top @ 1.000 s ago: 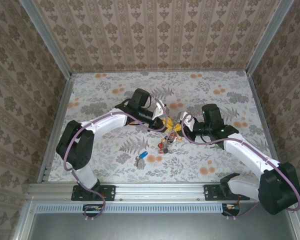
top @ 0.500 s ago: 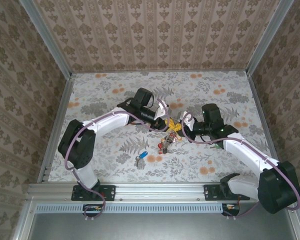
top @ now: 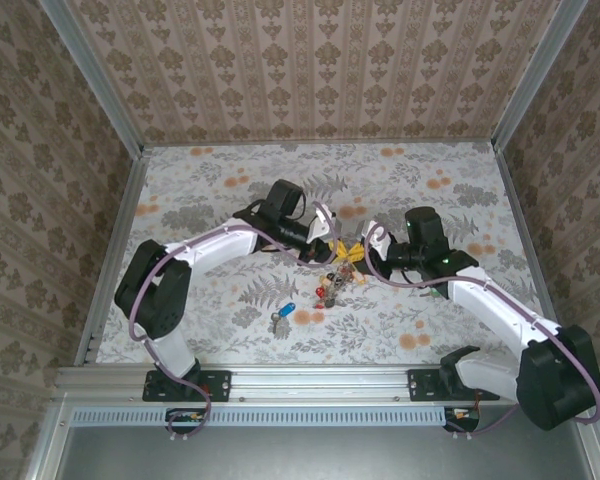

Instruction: Put the keys on the keyring

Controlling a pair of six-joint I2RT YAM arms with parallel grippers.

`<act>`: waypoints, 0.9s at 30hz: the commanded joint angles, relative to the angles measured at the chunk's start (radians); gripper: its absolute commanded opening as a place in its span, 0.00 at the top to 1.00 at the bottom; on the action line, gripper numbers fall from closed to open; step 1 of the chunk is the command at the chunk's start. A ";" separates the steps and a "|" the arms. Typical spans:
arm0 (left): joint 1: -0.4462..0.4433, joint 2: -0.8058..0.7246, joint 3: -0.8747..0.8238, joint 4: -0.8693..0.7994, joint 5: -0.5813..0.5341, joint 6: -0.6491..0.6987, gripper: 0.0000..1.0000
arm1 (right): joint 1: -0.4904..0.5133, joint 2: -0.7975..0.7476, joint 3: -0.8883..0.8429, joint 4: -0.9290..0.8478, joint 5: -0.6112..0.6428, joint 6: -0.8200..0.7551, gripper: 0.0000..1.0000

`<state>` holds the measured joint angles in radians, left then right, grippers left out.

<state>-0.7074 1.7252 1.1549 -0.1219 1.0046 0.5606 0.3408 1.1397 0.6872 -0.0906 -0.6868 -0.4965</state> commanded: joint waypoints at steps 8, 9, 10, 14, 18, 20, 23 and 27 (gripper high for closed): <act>-0.003 -0.084 -0.064 0.220 -0.035 -0.167 1.00 | 0.007 -0.038 -0.010 0.017 0.082 -0.087 0.79; -0.003 -0.087 -0.065 0.227 -0.037 -0.173 1.00 | 0.007 -0.033 -0.006 0.014 0.068 -0.087 0.78; -0.004 -0.089 -0.070 0.234 -0.038 -0.179 1.00 | 0.008 -0.028 -0.003 0.015 0.057 -0.086 0.78; -0.004 -0.091 -0.066 0.231 -0.038 -0.183 1.00 | 0.015 -0.007 0.000 0.053 0.034 -0.077 0.76; -0.004 -0.099 -0.064 0.219 -0.038 -0.179 1.00 | 0.019 0.011 0.015 0.066 0.069 -0.099 0.77; -0.005 -0.105 -0.062 0.208 -0.039 -0.170 1.00 | 0.019 0.021 0.032 0.050 0.074 -0.115 0.77; -0.005 -0.113 -0.061 0.196 -0.039 -0.162 1.00 | 0.019 0.035 0.050 0.044 0.067 -0.124 0.78; -0.006 -0.120 -0.057 0.188 -0.038 -0.158 1.00 | 0.021 0.056 0.070 0.037 0.054 -0.132 0.86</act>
<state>-0.7063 1.6592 1.0904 0.0532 0.9298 0.3962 0.3565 1.1790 0.7177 -0.0528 -0.6174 -0.5991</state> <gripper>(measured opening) 0.043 0.162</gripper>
